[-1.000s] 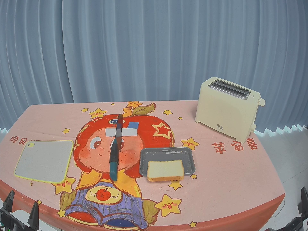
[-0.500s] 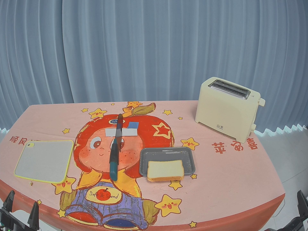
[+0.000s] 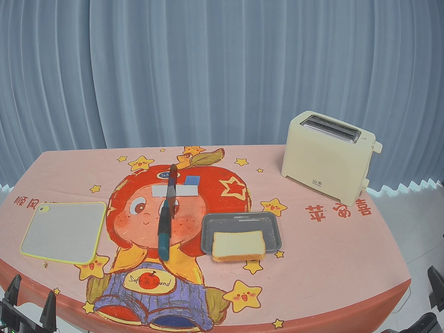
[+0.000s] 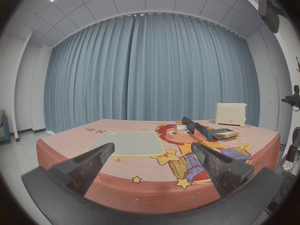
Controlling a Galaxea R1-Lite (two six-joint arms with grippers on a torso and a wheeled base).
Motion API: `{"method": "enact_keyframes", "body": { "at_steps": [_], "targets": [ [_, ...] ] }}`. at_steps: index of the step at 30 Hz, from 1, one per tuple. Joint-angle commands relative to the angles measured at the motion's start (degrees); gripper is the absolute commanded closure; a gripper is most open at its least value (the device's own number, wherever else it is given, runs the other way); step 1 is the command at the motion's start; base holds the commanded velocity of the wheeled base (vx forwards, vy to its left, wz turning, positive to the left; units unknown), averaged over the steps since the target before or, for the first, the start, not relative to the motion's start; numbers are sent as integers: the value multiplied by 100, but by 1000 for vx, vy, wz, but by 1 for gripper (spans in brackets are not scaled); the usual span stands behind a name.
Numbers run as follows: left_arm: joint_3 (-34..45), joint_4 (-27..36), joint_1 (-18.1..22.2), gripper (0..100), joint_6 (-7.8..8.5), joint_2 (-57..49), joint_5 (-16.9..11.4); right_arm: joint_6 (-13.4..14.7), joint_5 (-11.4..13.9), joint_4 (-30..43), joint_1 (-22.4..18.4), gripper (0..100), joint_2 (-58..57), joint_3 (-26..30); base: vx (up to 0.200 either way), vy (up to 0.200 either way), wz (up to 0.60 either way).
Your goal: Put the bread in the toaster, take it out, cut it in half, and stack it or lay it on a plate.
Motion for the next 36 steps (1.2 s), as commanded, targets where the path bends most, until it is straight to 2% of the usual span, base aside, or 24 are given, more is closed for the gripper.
{"method": "enact_keyframes", "body": {
  "at_steps": [1,6,11,13,17,22,28,34,36],
  "targets": [
    [101,-2,1,0,-4,9,3,-38,37,-6,-18,0,527,-192,0,0,0],
    [101,-2,1,0,-4,9,3,-64,46,-6,35,0,852,-350,0,0,0],
    [101,-2,1,0,-4,9,3,-477,54,-15,61,0,1257,-376,0,0,0],
    [101,-2,1,0,-4,9,3,-504,63,-24,61,0,1485,-429,0,0,0],
    [101,-2,1,0,-4,9,3,-504,72,-24,202,0,1942,-658,0,0,0],
    [101,-2,1,0,-4,9,3,-495,54,-50,694,0,2425,-1018,0,0,0],
    [101,-2,1,0,-4,9,3,-328,19,-76,1195,0,2663,-807,0,0,0],
    [101,-2,1,0,-4,9,3,-178,28,-68,1344,0,2742,-763,0,0,0],
    [101,-2,1,0,-4,9,3,-38,19,-59,1450,0,2733,-772,0,0,0]
  ]
}}
